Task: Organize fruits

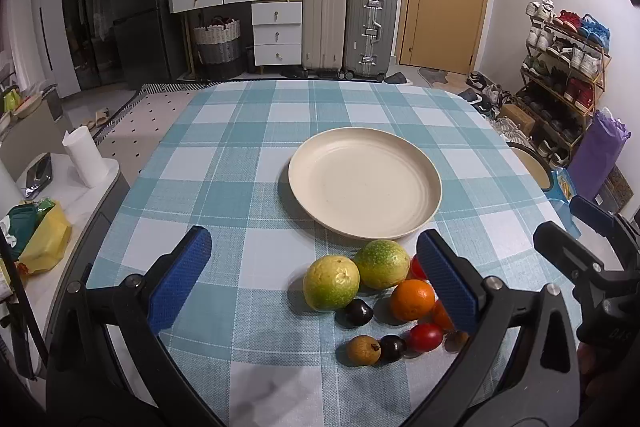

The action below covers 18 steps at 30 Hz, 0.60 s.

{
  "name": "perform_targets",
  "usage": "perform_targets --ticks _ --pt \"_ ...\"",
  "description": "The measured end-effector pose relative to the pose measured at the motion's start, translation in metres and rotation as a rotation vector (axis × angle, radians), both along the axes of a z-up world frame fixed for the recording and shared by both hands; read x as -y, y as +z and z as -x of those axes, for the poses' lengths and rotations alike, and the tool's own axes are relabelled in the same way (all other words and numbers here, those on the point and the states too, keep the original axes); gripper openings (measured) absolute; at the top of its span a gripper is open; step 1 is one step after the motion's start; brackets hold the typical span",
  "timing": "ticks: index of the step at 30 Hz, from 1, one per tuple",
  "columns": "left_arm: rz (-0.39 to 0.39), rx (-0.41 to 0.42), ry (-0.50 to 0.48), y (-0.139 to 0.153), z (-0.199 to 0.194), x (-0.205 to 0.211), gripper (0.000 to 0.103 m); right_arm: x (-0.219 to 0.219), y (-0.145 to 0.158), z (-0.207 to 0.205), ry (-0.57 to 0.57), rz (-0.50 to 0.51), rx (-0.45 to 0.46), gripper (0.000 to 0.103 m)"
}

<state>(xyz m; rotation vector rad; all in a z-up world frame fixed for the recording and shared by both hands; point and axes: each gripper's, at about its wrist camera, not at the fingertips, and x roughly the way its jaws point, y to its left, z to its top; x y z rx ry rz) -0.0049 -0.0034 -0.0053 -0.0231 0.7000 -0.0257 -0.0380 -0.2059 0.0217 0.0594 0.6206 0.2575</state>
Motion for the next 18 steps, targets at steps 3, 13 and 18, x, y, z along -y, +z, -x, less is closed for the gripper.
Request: perform_targets --ticks 3,13,18 --pt "0.001 -0.001 0.0 -0.0005 -0.0008 -0.0006 0.102 -0.0001 0.0002 -0.0001 0.0 -0.002 -0.001 0.103" --pt "0.007 -0.01 -0.004 -0.0058 -0.0043 -0.0001 0.102 -0.0005 -0.0002 -0.0001 0.003 -0.007 0.001 0.103" --pt "0.014 -0.018 -0.006 -0.0098 -0.0066 -0.0007 0.102 -0.0009 -0.0002 -0.0016 0.003 -0.004 0.003 0.103"
